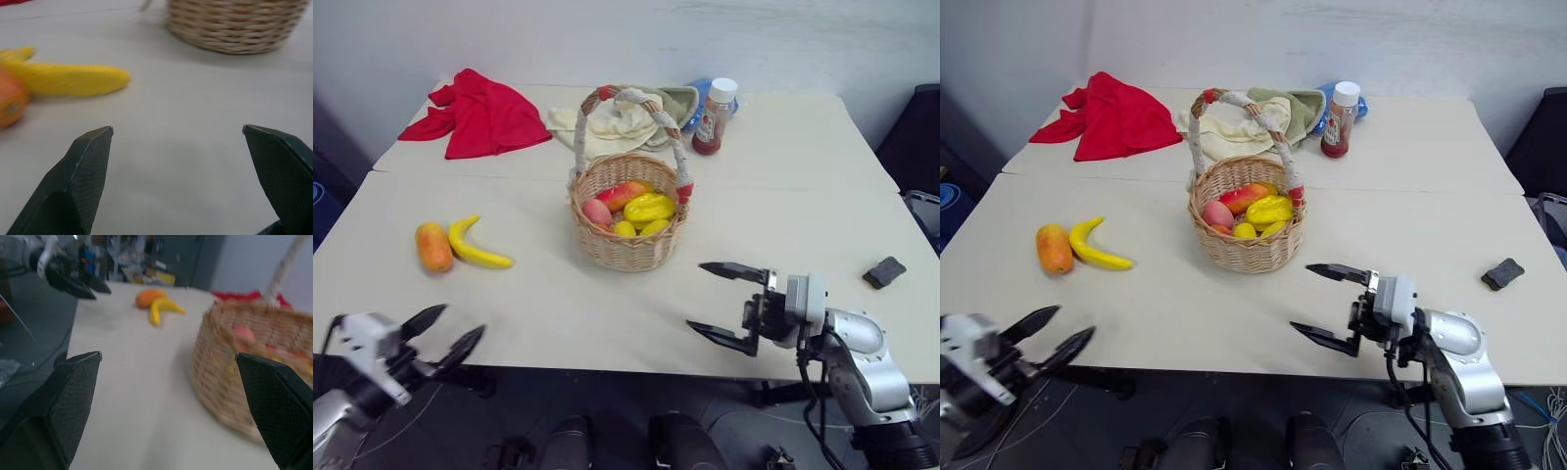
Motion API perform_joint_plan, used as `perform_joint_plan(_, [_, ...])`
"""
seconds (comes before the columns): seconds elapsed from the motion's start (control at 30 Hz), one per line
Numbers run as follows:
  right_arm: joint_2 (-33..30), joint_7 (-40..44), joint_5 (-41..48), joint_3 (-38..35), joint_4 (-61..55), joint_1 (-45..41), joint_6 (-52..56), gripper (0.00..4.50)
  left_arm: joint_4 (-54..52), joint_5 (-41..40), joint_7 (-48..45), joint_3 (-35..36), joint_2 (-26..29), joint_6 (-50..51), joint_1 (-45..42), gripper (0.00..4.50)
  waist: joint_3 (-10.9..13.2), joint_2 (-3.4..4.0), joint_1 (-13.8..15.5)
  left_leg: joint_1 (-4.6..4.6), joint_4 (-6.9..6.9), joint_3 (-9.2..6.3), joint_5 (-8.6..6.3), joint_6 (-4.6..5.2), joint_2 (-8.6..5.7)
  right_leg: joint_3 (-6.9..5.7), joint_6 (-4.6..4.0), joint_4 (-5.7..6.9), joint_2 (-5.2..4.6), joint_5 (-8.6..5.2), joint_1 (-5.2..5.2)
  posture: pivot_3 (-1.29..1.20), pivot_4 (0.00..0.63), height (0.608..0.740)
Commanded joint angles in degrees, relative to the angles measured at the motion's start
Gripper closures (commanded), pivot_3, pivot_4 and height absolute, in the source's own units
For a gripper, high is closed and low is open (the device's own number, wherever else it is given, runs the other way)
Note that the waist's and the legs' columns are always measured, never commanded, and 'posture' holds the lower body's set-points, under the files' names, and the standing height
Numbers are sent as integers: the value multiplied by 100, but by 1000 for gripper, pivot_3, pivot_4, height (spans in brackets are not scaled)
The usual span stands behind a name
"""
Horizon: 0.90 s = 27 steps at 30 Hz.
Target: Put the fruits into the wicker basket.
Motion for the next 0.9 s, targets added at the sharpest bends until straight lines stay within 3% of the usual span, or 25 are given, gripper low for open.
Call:
perform_joint_plan(0.03, [444, -502, -103, 136, -403, -150, -92, 0, 545, -970, 650, 1200, -281, 649, 322, 40, -4, -6, 0, -2, 0, -1, -1, -2, 0, 0, -1, -2, -1, 0, -2, 0, 150, 740])
perform_joint_plan(0.23, [688, -696, -308, 120, -302, -169, -205, 0, 652, -2199, 1577, 1979, -216, 1747, 269, 40, -14, -25, 105, -11, 2, -3, -12, -1, -8, 0, -5, -9, -14, -3, -10, 0, 150, 740])
perform_joint_plan(0.33, [645, -711, -370, 81, -250, -153, -237, 0, 386, -3071, 1880, 2055, 187, 2393, 52, 40, -17, -30, 146, -11, 1, -5, -27, -25, -7, 0, -13, -15, -17, -7, -6, 0, 150, 740])
perform_joint_plan(0.4, [622, -707, -435, 47, -176, -129, -276, 0, 521, -3189, 2144, 1825, 854, 2852, -385, 40, -18, -31, 147, -11, 0, -8, -27, -26, -6, -1, -16, -15, -16, -8, -7, 0, 150, 740])
perform_joint_plan(0.5, [604, -646, -507, 29, -24, -122, -351, 0, 1040, -2759, 2755, 1164, 1610, 3185, -1435, 40, -15, -19, 138, -7, -1, -13, -24, -29, -6, -7, -22, -9, -14, -12, -3, 0, 150, 740])
perform_joint_plan(0.6, [556, -544, -562, 83, 98, -158, -391, 0, 1731, -2080, 3177, -14, 2085, 3442, -2961, 40, -13, -3, 134, -5, -1, -7, -8, -1, -13, -6, -17, -5, -16, -9, 0, 0, 150, 740])
perform_joint_plan(0.73, [553, -562, -619, 120, 71, -184, -372, 0, 2618, -1066, 3039, -893, 2314, 3243, -3975, 40, -17, -11, -30, -7, -22, 22, -10, -2, -11, 0, -8, 0, -13, -4, -21, 0, 150, 740])
perform_joint_plan(0.9, [490, -717, -698, 2, -31, -50, -322, 0, 3852, -286, 2324, -1488, 2454, 2907, -5038, 40, -14, -16, -43, -9, -41, 53, -1, -31, 3, -7, -9, 11, 7, -5, -53, 0, 150, 740])
